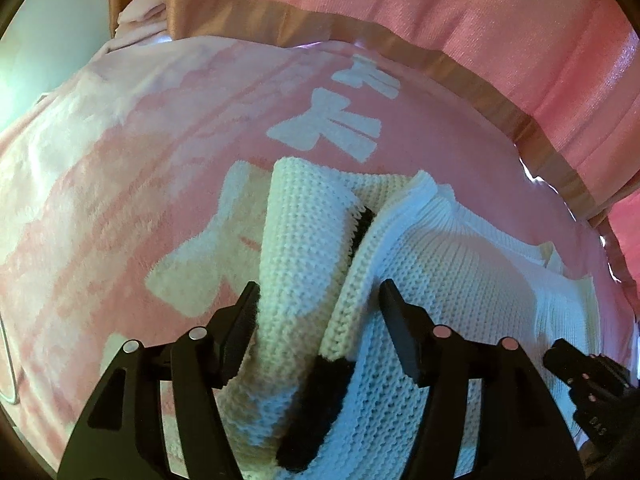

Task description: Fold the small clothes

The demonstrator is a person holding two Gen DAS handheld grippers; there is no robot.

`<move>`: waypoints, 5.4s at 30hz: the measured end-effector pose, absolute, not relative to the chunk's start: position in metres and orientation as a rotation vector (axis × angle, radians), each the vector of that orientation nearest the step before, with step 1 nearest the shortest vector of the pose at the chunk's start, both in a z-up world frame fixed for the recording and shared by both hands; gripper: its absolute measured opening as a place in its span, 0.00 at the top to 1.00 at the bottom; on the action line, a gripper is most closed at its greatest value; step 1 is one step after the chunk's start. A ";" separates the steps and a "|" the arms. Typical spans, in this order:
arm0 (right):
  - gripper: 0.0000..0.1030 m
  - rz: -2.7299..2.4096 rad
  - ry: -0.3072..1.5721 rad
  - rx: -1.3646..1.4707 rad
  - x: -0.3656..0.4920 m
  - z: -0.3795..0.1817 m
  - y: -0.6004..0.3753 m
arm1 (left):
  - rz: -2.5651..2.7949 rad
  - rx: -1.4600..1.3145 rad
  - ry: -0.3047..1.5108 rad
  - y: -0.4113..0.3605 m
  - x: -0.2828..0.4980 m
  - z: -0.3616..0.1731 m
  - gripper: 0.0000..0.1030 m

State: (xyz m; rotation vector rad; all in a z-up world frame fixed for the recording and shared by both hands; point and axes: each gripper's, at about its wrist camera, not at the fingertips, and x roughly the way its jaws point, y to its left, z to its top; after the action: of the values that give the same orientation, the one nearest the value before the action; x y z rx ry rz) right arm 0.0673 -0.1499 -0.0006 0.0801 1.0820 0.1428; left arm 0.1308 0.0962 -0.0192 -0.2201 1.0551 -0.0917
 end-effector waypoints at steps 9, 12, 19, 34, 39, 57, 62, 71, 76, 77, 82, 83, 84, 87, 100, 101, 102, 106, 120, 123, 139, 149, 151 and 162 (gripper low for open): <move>0.82 0.123 1.094 0.071 0.070 -0.001 -0.149 | -0.089 -0.228 1.066 0.100 0.136 -0.022 0.39; 0.82 0.126 1.099 0.058 0.075 0.001 -0.145 | -0.087 -0.229 1.069 0.102 0.137 -0.023 0.37; 0.82 0.116 1.123 0.074 0.083 -0.007 -0.146 | -0.081 -0.231 1.074 0.104 0.137 -0.024 0.32; 0.81 0.128 1.142 -0.053 0.093 -0.019 -0.132 | -0.262 -0.480 1.104 0.120 0.134 -0.024 0.78; 0.81 0.157 1.136 -0.025 0.094 -0.020 -0.139 | -0.357 -0.550 0.997 0.099 0.099 0.036 0.80; 0.61 0.114 1.003 0.422 -0.002 -0.008 -0.363 | -0.506 -0.340 1.100 -0.186 0.063 0.041 0.67; 0.52 0.102 1.026 0.504 -0.018 -0.033 -0.382 | -0.568 -0.233 0.973 -0.171 0.009 0.050 0.28; 0.39 0.264 0.927 0.594 -0.015 -0.008 -0.357 | -0.545 0.011 0.757 -0.123 -0.075 0.036 0.13; 0.36 0.299 1.008 0.620 0.008 -0.022 -0.351 | -0.648 0.039 0.717 -0.158 -0.095 0.024 0.13; 0.36 0.301 1.034 0.629 0.013 -0.029 -0.349 | -0.669 0.064 0.709 -0.167 -0.098 0.020 0.13; 0.72 0.304 1.058 0.613 0.026 -0.040 -0.342 | -0.660 0.134 0.843 -0.198 -0.079 -0.009 0.79; 0.75 0.293 1.054 0.587 0.027 -0.038 -0.341 | -0.648 0.107 0.875 -0.196 -0.072 -0.013 0.88; 0.82 0.298 1.037 0.566 0.027 -0.031 -0.340 | -0.651 0.043 0.902 -0.190 -0.064 -0.011 0.90; 0.83 0.346 0.899 0.538 0.017 0.010 -0.341 | -0.677 -0.048 0.864 -0.177 -0.062 0.021 0.91; 0.57 0.106 0.880 0.482 -0.018 0.015 -0.382 | -0.670 -0.218 0.953 -0.175 -0.072 0.010 0.36; 0.57 0.115 0.867 0.495 -0.028 0.017 -0.383 | -0.660 -0.198 0.906 -0.166 -0.076 0.019 0.26; 0.56 0.128 0.852 0.514 -0.045 0.020 -0.382 | -0.643 -0.160 0.846 -0.152 -0.081 0.029 0.23; 0.47 0.203 0.888 0.599 -0.091 0.010 -0.362 | -0.580 -0.099 0.833 -0.107 -0.084 0.039 0.17; 0.87 0.102 0.880 0.604 -0.137 0.012 -0.334 | -0.508 -0.198 1.109 -0.070 -0.046 0.001 0.75; 0.87 0.015 1.035 0.570 -0.132 -0.021 -0.330 | -0.482 -0.115 1.137 -0.080 -0.042 -0.008 0.75; 0.50 -0.013 0.916 0.420 -0.083 0.032 -0.333 | -0.461 -0.070 0.964 -0.093 -0.012 0.048 0.31; 0.87 -0.064 0.944 0.423 -0.066 -0.003 -0.339 | -0.431 -0.009 1.043 -0.118 0.022 0.001 0.30; 0.87 -0.020 0.905 0.406 -0.070 0.015 -0.330 | -0.433 -0.014 1.039 -0.116 0.023 0.002 0.29; 0.82 -0.032 0.953 0.344 -0.070 0.000 -0.320 | -0.418 0.004 1.028 -0.120 0.020 0.007 0.27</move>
State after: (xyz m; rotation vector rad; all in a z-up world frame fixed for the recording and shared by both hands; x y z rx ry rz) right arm -0.0697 -0.3199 0.0004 0.3441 0.9535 -0.0321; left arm 0.0199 -0.1200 0.0073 0.0044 1.0277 -0.4182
